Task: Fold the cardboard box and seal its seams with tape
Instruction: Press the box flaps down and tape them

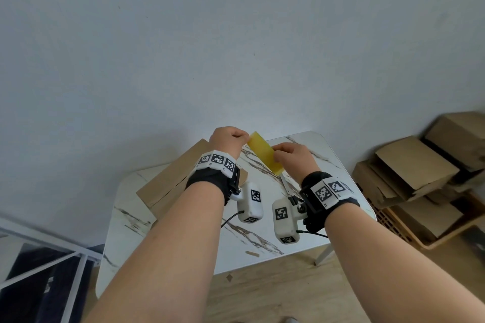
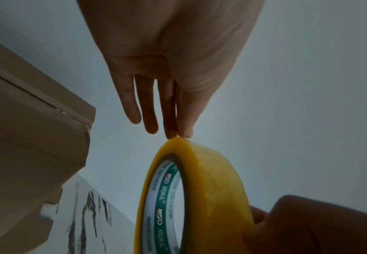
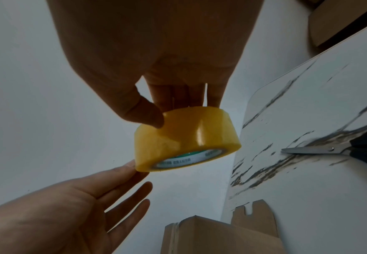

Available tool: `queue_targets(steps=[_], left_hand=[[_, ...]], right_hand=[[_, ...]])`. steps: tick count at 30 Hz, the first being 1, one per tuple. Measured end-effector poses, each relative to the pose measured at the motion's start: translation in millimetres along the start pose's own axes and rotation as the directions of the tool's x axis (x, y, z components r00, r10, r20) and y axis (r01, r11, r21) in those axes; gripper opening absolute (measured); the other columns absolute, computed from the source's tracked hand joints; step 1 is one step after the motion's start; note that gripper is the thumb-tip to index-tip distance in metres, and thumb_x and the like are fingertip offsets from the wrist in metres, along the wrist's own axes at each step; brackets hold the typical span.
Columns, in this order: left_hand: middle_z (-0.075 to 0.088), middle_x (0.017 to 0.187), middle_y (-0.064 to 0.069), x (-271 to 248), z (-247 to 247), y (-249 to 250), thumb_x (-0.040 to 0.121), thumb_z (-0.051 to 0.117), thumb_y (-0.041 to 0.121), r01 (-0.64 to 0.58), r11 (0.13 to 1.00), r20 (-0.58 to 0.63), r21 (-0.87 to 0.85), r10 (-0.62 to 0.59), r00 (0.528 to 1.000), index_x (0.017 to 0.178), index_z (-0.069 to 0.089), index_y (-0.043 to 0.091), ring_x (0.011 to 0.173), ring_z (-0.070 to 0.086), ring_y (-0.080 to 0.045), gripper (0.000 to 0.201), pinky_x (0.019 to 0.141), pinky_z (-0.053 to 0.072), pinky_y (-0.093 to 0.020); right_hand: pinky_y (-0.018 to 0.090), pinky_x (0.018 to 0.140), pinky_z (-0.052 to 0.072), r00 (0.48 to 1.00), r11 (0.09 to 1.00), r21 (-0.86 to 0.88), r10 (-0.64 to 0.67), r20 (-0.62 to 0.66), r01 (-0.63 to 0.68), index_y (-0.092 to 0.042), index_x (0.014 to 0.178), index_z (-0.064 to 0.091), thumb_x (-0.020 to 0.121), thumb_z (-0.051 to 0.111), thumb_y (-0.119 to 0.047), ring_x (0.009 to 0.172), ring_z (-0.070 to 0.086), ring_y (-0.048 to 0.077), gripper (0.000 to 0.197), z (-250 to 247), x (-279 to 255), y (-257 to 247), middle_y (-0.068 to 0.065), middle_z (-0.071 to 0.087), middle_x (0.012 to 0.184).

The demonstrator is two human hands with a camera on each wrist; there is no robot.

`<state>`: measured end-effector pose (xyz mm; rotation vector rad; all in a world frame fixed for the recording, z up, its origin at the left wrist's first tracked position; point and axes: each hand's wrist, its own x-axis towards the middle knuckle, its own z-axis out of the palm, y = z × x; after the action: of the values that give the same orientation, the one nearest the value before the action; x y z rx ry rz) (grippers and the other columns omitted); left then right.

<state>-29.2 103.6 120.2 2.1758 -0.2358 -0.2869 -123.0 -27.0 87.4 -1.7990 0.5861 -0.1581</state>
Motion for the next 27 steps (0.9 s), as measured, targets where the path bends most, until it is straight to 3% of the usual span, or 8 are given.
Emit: queue_targets(steps=[4,10,15,20,27], left_hand=[[0.067,0.099,0.002,-1.7,1.8,2.2,0.090,0.063,0.028,0.006,1.000,0.051,0.026,-0.008,0.999,0.107,0.070,0.016,0.088,0.059,-0.013,0.023,0.072,0.039,-0.021],[0.070,0.106,-0.004,1.1,4.4,0.5,0.088,0.065,0.020,0.048,0.999,0.018,-0.008,-0.048,0.999,0.109,0.070,0.014,0.101,0.065,-0.019,0.022,0.085,0.048,-0.025],[0.071,0.100,-0.006,4.4,5.7,3.3,0.089,0.062,0.015,0.017,1.000,-0.029,0.006,-0.017,0.999,0.096,0.072,0.014,0.081,0.059,-0.016,0.013,0.074,0.044,-0.024],[0.072,0.102,-0.010,7.6,8.9,6.0,0.090,0.058,0.013,0.006,0.998,-0.082,0.065,-0.001,0.997,0.096,0.072,0.010,0.096,0.065,-0.028,0.015,0.083,0.050,-0.031],[0.068,0.099,-0.004,9.2,7.0,4.5,0.092,0.054,0.015,-0.053,0.983,-0.023,0.177,0.057,0.998,0.094,0.069,0.012,0.092,0.063,-0.023,0.015,0.080,0.049,-0.029]], right_hand=[[0.020,0.058,0.040,1.000,1.000,-0.005,0.007,-0.009,-0.007,-0.005,0.097,0.071,0.084,0.051,-0.005,0.066,0.050,0.010,0.024,-4.1,-2.1,-0.9,0.003,0.060,0.081],[0.020,0.056,0.039,1.000,1.000,-0.005,0.002,-0.016,-0.002,-0.003,0.098,0.071,0.085,0.051,-0.005,0.064,0.048,0.011,0.024,-6.9,-3.6,-2.6,0.004,0.060,0.081],[0.021,0.059,0.041,0.999,0.999,0.032,-0.002,0.041,0.000,-0.005,0.092,0.068,0.084,0.057,-0.010,0.069,0.053,0.014,0.014,-7.1,-5.0,-8.6,0.001,0.061,0.079],[0.022,0.059,0.042,0.997,0.998,0.060,-0.038,0.073,0.034,-0.007,0.092,0.067,0.080,0.063,-0.012,0.064,0.054,0.010,0.013,-3.8,-5.2,-15.8,-0.004,0.062,0.072],[0.025,0.059,0.042,0.998,0.997,-0.049,-0.051,0.043,0.053,-0.008,0.088,0.067,0.078,0.064,-0.018,0.065,0.052,0.014,0.015,-4.8,-0.4,-10.5,-0.001,0.060,0.074]])
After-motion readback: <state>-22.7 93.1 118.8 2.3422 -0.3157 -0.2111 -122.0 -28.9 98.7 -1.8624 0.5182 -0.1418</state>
